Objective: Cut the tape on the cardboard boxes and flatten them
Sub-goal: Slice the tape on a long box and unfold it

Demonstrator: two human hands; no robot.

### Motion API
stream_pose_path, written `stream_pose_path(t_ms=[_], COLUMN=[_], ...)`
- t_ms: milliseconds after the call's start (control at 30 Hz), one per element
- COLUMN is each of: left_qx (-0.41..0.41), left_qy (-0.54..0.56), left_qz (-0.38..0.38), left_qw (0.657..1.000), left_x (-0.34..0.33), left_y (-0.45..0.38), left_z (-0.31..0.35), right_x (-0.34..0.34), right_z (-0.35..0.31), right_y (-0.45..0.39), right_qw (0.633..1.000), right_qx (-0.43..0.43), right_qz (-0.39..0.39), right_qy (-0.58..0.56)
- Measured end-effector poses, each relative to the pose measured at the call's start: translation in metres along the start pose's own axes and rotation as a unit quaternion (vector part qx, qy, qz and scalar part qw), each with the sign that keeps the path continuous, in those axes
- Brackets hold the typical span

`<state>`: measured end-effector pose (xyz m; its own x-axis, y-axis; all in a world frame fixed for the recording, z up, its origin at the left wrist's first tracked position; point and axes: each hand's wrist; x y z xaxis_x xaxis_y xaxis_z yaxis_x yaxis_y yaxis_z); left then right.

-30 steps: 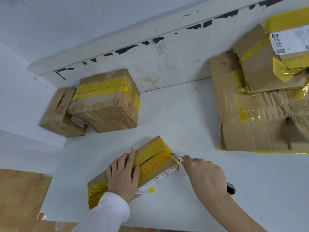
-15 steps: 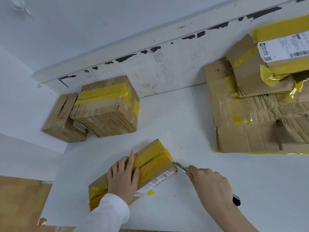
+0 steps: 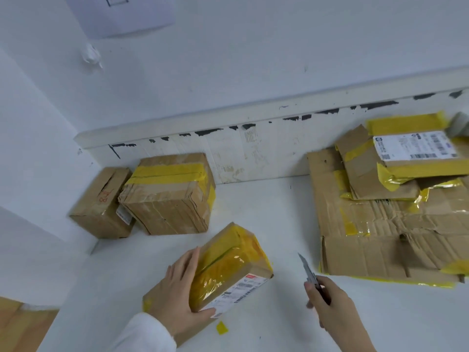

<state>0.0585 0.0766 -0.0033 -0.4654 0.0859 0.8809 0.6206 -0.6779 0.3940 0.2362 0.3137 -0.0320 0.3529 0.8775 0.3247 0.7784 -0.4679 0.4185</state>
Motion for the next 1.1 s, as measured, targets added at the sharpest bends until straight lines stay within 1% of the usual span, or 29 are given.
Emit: stream_pose_path(t_ms=[67, 167, 200, 267, 333, 367, 400, 467, 500, 567, 600, 633, 667, 700, 733, 800, 833, 867, 933, 967, 1067, 1100], left_qx=[-0.056, -0.097, -0.096, -0.094, -0.064, -0.056, -0.065, -0.108, -0.132, -0.159, -0.150, -0.106, -0.067, -0.035, -0.026, -0.026, -0.019, -0.021, -0.029, -0.031, -0.031, -0.026], left_qy=[0.139, 0.249, 0.276, 0.324, 0.360, 0.356, 0.335, 0.284, 0.284, 0.333, 0.377, 0.441, 0.494, 0.553, 0.631, 0.727, 0.734, 0.732, 0.687, 0.653, 0.539, 0.504], left_qz=[0.063, 0.150, 0.175, 0.239, 0.285, 0.282, 0.273, 0.255, 0.243, 0.233, 0.249, 0.258, 0.251, 0.224, 0.201, 0.206, 0.211, 0.198, 0.179, 0.186, 0.253, 0.260], left_qw=[0.987, 0.952, 0.940, 0.911, 0.886, 0.889, 0.899, 0.918, 0.918, 0.900, 0.879, 0.853, 0.830, 0.802, 0.749, 0.655, 0.646, 0.651, 0.704, 0.734, 0.803, 0.823], left_x=[0.005, 0.001, -0.002, -0.004, -0.001, 0.001, 0.004, 0.004, 0.001, 0.004, 0.007, 0.016, 0.025, 0.032, 0.042, 0.059, 0.062, 0.069, 0.079, 0.088, 0.108, 0.115], left_y=[0.006, 0.008, 0.007, 0.001, -0.008, -0.011, -0.012, -0.008, -0.004, 0.001, 0.001, -0.003, -0.007, -0.008, -0.009, -0.013, -0.014, -0.014, -0.009, -0.008, -0.007, -0.007], left_z=[0.002, 0.008, 0.012, 0.019, 0.019, 0.016, 0.016, 0.011, 0.005, -0.001, -0.002, -0.001, -0.002, -0.001, 0.002, 0.009, 0.012, 0.015, 0.014, 0.014, 0.010, 0.009], right_x=[0.002, -0.004, -0.009, -0.023, -0.040, -0.049, -0.057, -0.071, -0.076, -0.086, -0.090, -0.094, -0.096, -0.098, -0.098, -0.098, -0.097, -0.097, -0.096, -0.096, -0.094, -0.093], right_z=[-0.024, -0.070, -0.086, -0.115, -0.139, -0.149, -0.158, -0.175, -0.181, -0.188, -0.187, -0.185, -0.181, -0.177, -0.174, -0.173, -0.173, -0.174, -0.176, -0.177, -0.176, -0.176], right_y=[-0.003, -0.005, -0.005, -0.006, -0.008, -0.009, -0.011, -0.014, -0.016, -0.019, -0.019, -0.020, -0.020, -0.018, -0.017, -0.016, -0.015, -0.014, -0.013, -0.011, -0.010, -0.011], right_qw=[0.995, 0.974, 0.968, 0.965, 0.965, 0.965, 0.966, 0.966, 0.966, 0.968, 0.969, 0.970, 0.971, 0.971, 0.971, 0.968, 0.965, 0.963, 0.957, 0.954, 0.946, 0.951], right_qx=[0.036, 0.086, 0.102, 0.137, 0.168, 0.183, 0.198, 0.219, 0.226, 0.229, 0.226, 0.223, 0.219, 0.216, 0.215, 0.217, 0.219, 0.221, 0.227, 0.230, 0.223, 0.213], right_qz=[-0.005, -0.038, -0.055, -0.082, -0.086, -0.077, -0.064, -0.038, -0.026, -0.005, 0.002, 0.007, 0.012, 0.018, 0.027, 0.051, 0.062, 0.068, 0.075, 0.077, 0.073, 0.061], right_qy=[-0.091, -0.208, -0.222, -0.209, -0.183, -0.169, -0.153, -0.131, -0.121, -0.099, -0.094, -0.095, -0.098, -0.100, -0.102, -0.114, -0.126, -0.141, -0.167, -0.179, -0.222, -0.215])
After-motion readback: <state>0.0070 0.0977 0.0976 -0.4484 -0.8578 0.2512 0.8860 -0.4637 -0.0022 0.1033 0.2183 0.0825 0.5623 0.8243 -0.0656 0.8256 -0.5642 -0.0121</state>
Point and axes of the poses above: each hand's wrist, its own y-axis away from the middle knuckle, its own x-axis out of the back of the hand, z = x × y, and after that the axes turned 10 degrees about -z, right-handed
